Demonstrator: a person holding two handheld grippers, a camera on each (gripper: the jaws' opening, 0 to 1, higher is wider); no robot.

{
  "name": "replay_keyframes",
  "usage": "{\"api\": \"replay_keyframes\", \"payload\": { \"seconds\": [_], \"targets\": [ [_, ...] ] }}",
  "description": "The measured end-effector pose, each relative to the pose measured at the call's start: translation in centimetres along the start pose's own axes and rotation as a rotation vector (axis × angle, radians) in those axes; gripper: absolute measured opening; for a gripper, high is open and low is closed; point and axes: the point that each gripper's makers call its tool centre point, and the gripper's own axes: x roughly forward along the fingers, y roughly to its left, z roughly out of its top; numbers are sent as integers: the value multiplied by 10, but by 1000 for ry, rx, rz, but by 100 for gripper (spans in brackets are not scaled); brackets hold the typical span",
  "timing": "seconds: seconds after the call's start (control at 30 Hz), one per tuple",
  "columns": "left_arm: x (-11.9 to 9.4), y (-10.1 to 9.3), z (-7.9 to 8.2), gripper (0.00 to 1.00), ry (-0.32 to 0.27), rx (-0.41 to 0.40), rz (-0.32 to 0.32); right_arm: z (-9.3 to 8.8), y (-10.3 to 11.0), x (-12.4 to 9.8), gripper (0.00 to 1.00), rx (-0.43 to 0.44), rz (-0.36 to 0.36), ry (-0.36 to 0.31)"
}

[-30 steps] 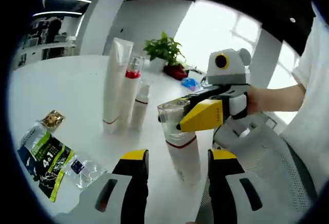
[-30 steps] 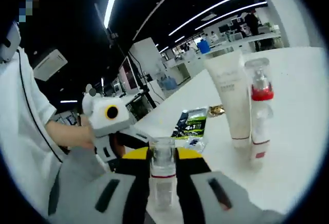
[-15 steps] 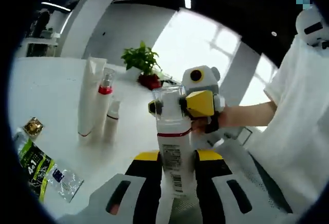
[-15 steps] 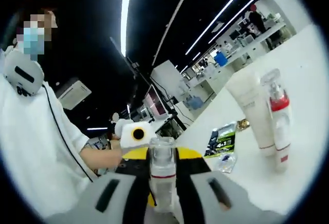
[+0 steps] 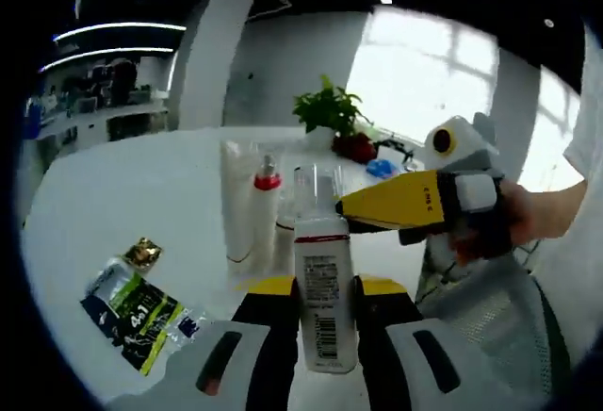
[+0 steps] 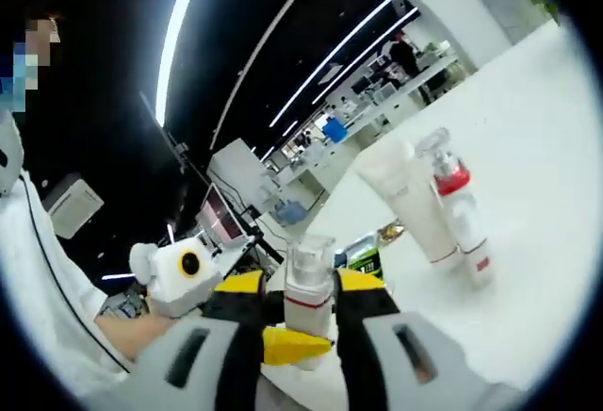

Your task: Arrange the skincare products in the storage area until every visible bottle or jar stands upright without overlapping.

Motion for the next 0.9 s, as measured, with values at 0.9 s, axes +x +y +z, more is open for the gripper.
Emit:
{"api": "replay_keyframes", "payload": {
  "seconds": [0.9],
  "targets": [
    [-44,-84,45,24,-140,-270,-625,45,87,-36,18,-37,536,-29]
  ]
}}
